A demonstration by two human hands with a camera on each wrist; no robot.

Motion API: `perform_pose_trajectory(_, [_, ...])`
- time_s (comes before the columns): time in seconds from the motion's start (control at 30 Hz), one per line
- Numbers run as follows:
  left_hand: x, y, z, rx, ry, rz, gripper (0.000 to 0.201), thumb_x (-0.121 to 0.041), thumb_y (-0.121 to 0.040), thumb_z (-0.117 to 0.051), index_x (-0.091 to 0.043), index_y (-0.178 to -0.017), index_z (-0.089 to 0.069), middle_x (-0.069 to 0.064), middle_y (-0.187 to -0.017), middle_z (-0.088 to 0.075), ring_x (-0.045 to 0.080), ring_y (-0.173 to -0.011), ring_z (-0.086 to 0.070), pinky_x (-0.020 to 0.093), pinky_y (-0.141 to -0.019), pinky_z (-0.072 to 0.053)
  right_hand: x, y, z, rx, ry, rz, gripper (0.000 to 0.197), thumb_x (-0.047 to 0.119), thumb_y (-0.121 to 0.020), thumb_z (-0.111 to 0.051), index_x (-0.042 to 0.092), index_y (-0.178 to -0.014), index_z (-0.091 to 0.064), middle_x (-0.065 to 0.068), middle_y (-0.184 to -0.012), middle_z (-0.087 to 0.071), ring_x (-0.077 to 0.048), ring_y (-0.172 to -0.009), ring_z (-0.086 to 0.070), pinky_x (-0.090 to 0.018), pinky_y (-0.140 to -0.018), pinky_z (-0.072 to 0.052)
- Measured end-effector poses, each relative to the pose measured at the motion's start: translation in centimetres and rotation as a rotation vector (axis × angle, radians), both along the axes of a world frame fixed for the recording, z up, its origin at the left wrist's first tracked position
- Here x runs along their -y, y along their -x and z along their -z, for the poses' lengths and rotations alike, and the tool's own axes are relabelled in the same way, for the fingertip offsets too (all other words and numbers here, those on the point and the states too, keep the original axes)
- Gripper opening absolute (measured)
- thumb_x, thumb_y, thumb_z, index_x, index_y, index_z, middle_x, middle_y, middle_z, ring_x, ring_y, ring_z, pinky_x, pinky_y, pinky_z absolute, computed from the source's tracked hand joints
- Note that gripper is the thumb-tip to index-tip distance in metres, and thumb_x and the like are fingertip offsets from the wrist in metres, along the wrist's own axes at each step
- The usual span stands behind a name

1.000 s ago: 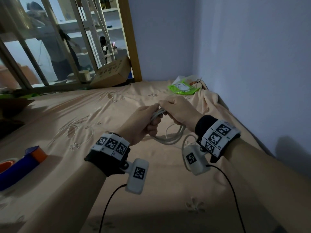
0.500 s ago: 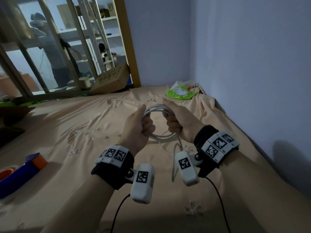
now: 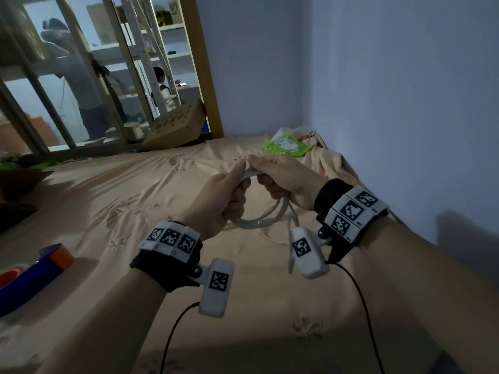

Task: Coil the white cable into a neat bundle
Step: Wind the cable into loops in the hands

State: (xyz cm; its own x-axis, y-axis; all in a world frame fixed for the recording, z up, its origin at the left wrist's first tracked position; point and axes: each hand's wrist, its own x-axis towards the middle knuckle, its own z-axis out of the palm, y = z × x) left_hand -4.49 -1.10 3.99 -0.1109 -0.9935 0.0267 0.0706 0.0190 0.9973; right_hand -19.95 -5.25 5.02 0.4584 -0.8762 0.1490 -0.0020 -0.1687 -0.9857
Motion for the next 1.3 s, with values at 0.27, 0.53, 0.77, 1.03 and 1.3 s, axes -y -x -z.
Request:
perform_pose_trajectory(0.27, [-0.1,0.3,0.4,-0.257,0.107,-0.049,0.039,-0.042,-0.1,-0.044,-0.015,-0.072,-0.045,-0.008,-0.048,-0.021,0.007,-0.037,-0.015,0.024,-0.04,-0.011,-0.6,0.1,0.0,0.268,-0.215,0.0,0.04,0.044,-0.099,-0.05,0.017,-0.071,-0.048,0.009,-0.048,-0.028,-0.004,-0.036,-0.019,-0.02,-0.039,-0.012])
perform_pose_trajectory(0.53, [-0.4,0.3,0.9,-0.183,0.064,0.049,0.044,-0.047,-0.1,-0.04,-0.013,-0.072,-0.045,-0.003,-0.051,-0.018,0.011,-0.04,-0.018,0.025,-0.042,-0.021,-0.8,0.1,0.4,0.208,-0.251,0.098,0.043,0.041,-0.096,-0.057,0.019,-0.06,-0.043,0.008,-0.046,-0.026,-0.006,-0.034,-0.018,-0.019,-0.036,-0.011])
perform_pose_trajectory(0.77, [-0.1,0.6,-0.8,0.031,0.028,0.039,0.046,-0.05,-0.099,-0.042,-0.016,-0.068,-0.044,-0.005,-0.051,-0.021,0.009,-0.042,-0.015,0.027,-0.044,-0.011,-1.0,-0.5,0.1,0.044,-0.007,0.064,0.036,0.033,-0.099,-0.054,0.018,-0.068,-0.045,0.001,-0.055,-0.028,-0.009,-0.041,-0.021,-0.021,-0.037,-0.017])
perform_pose_trajectory(1.03, [-0.3,0.7,0.7,-0.244,0.113,-0.054,0.042,-0.04,-0.1,-0.045,-0.016,-0.066,-0.041,-0.006,-0.048,-0.019,0.008,-0.037,-0.013,0.028,-0.044,-0.009,-1.3,-0.7,1.3,0.321,-0.363,0.065,0.045,0.045,-0.097,-0.052,0.017,-0.062,-0.046,0.009,-0.044,-0.022,-0.006,-0.034,-0.017,-0.019,-0.034,-0.014])
perform_pose_trajectory(1.3, [-0.3,0.6,0.5,-0.02,0.021,0.042,0.046,-0.048,-0.1,-0.042,-0.015,-0.067,-0.043,-0.004,-0.05,-0.018,0.011,-0.04,-0.015,0.028,-0.045,-0.012,-0.8,-0.5,1.3,0.178,-0.156,0.153,0.039,0.029,-0.095,-0.057,0.018,-0.061,-0.044,0.003,-0.049,-0.025,-0.008,-0.035,-0.018,-0.018,-0.035,-0.013])
